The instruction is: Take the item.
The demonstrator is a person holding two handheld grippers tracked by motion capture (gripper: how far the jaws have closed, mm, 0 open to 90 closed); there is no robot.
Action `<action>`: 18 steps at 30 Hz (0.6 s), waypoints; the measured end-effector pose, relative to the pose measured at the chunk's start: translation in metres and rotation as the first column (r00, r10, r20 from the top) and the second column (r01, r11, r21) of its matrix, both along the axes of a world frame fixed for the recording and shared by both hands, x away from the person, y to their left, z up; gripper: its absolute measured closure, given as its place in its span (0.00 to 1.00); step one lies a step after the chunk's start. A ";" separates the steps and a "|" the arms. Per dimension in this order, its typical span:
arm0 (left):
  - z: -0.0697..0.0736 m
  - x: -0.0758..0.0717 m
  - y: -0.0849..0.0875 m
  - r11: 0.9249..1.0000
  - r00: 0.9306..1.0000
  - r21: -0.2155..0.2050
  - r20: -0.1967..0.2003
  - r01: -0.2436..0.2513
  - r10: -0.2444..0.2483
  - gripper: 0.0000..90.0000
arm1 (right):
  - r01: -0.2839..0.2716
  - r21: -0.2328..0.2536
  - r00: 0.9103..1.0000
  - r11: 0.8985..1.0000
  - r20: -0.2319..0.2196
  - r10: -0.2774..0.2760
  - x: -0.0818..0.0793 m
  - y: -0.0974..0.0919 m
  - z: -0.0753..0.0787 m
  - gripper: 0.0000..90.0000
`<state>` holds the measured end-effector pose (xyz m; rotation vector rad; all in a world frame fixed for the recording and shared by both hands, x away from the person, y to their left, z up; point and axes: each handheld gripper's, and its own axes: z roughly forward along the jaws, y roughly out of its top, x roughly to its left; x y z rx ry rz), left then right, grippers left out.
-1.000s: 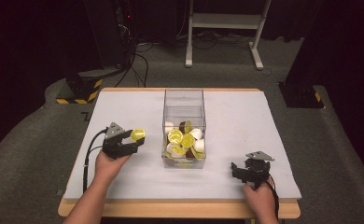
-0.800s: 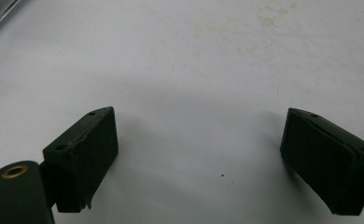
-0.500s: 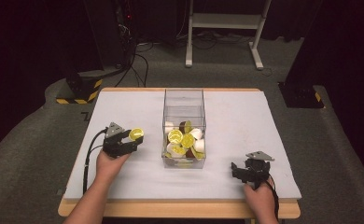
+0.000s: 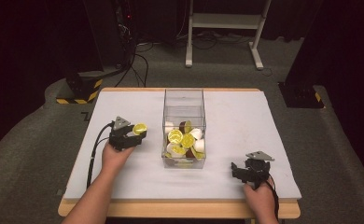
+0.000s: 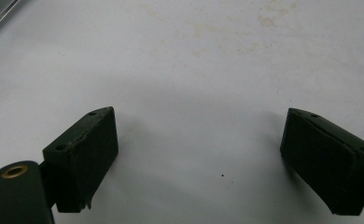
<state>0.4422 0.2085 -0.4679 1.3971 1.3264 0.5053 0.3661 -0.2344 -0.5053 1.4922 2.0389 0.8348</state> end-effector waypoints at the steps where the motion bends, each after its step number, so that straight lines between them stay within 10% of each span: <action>1: 0.000 0.002 0.001 1.000 1.000 0.011 -0.007 0.001 -0.001 0.42 | 0.000 0.000 1.000 1.000 0.000 0.000 0.000 0.000 0.000 0.12; 18: -0.015 0.025 -0.003 0.998 0.999 0.031 -0.016 -0.052 0.052 0.42 | -0.001 0.000 1.000 1.000 0.000 0.001 0.000 0.000 0.000 0.12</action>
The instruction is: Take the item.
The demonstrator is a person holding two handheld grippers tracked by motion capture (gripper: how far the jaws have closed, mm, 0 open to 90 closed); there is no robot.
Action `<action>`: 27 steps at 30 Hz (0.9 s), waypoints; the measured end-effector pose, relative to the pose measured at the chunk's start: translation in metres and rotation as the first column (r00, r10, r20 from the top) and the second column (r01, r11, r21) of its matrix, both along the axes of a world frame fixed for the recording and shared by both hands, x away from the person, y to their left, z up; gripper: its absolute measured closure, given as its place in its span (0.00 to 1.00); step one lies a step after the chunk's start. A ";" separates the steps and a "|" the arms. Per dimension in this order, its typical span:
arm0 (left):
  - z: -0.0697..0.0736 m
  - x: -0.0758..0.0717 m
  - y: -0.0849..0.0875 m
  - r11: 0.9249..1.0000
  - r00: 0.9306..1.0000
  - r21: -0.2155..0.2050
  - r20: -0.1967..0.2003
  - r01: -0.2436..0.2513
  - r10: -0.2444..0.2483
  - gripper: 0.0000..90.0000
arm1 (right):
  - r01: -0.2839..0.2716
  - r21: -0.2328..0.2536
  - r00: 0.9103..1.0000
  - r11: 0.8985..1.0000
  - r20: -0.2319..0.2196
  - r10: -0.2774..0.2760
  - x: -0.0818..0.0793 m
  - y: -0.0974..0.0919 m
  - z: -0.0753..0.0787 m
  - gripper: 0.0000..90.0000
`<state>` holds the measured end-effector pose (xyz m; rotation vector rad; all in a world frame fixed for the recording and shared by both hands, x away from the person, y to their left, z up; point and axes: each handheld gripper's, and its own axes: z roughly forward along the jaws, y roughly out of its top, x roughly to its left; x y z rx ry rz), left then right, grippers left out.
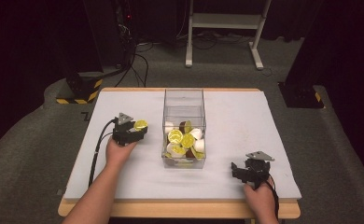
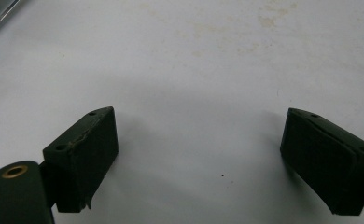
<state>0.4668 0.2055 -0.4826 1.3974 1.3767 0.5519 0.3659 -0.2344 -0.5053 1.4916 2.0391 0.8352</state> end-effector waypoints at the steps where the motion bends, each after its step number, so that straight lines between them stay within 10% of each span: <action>1: -0.001 0.001 0.000 1.000 1.000 -0.003 -0.002 -0.004 0.004 0.42 | 0.000 0.000 1.000 1.000 0.000 0.000 0.000 0.000 0.000 0.12; 10: -0.014 0.004 -0.008 0.999 0.999 0.039 -0.037 0.015 -0.014 0.42 | 0.001 0.000 1.000 1.000 0.001 -0.001 0.000 0.000 0.000 0.12; 27: -0.020 0.006 -0.005 1.000 0.997 -0.008 -0.067 -0.024 0.023 0.33 | 0.000 0.001 1.000 1.000 0.001 0.000 -0.001 0.000 0.000 0.12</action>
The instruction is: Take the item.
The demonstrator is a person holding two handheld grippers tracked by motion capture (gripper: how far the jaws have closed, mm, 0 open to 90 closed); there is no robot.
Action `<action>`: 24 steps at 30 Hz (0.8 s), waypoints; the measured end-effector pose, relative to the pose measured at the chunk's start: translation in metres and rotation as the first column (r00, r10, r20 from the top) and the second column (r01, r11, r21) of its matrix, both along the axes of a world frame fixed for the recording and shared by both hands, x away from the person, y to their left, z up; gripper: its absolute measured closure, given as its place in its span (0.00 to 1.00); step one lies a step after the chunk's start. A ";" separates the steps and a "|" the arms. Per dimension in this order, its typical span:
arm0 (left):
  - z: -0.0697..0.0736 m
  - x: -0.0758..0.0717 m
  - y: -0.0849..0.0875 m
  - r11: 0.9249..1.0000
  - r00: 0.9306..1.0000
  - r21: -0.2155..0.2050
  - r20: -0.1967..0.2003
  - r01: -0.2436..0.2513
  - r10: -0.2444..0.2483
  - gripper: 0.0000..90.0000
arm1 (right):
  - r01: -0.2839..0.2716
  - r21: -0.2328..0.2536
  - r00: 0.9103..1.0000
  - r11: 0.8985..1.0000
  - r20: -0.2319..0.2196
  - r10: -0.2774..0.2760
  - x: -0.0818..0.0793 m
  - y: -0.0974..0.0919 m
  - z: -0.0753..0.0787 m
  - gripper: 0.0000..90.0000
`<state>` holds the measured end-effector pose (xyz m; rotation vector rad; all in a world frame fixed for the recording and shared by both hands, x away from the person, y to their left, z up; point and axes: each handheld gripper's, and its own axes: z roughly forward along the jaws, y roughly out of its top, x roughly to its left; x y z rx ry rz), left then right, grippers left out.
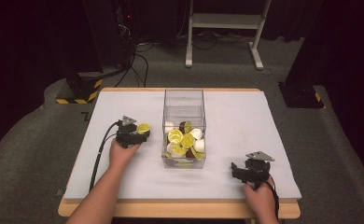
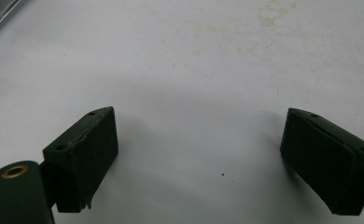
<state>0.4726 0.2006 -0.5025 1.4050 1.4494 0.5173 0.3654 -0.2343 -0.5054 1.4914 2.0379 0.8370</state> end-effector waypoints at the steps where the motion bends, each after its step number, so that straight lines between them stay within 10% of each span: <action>1: 0.001 -0.001 0.002 1.000 1.000 0.007 -0.003 0.012 -0.012 0.32 | 0.000 0.000 1.000 1.000 0.000 0.000 0.000 0.000 0.000 0.12; 24: 0.030 -0.030 0.011 0.998 0.997 -0.033 0.038 0.062 -0.061 0.29 | 0.001 0.001 1.000 1.000 -0.001 -0.001 0.000 0.000 0.000 0.12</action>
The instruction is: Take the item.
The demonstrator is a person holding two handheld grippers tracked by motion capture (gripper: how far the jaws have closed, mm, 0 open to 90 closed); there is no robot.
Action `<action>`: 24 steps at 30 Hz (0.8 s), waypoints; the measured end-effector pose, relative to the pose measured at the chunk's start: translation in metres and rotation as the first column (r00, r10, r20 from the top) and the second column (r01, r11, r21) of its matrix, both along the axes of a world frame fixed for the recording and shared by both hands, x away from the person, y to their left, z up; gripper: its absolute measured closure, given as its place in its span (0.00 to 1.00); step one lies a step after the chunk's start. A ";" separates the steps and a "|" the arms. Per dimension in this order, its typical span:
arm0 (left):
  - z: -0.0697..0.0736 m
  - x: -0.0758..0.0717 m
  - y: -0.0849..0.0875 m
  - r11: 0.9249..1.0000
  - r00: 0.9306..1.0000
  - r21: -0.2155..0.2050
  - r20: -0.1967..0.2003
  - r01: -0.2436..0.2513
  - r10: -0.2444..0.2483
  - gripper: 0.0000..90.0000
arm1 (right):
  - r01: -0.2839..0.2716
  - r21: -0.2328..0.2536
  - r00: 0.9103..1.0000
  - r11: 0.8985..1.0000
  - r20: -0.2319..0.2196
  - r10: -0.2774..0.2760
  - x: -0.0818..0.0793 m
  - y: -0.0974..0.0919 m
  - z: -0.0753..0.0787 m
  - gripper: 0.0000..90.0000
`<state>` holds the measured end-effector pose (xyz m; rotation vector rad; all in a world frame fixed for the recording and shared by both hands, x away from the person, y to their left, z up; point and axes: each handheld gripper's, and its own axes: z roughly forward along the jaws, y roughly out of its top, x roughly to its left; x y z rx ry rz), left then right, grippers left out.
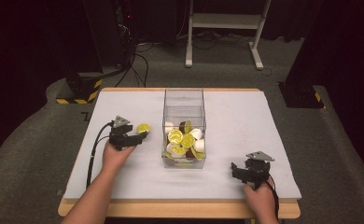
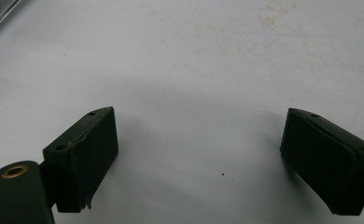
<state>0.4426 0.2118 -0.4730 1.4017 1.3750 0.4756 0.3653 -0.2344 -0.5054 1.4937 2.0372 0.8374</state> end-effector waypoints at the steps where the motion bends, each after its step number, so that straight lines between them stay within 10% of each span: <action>1: 0.000 -0.001 0.001 1.000 1.000 0.000 0.000 0.000 0.000 0.29 | 0.000 0.000 1.000 1.000 0.000 0.000 0.000 0.000 0.000 0.12; 24: -0.017 -0.060 0.026 0.997 0.997 0.024 -0.032 0.077 -0.076 0.28 | 0.001 0.000 1.000 1.000 -0.001 -0.001 0.000 0.000 0.000 0.12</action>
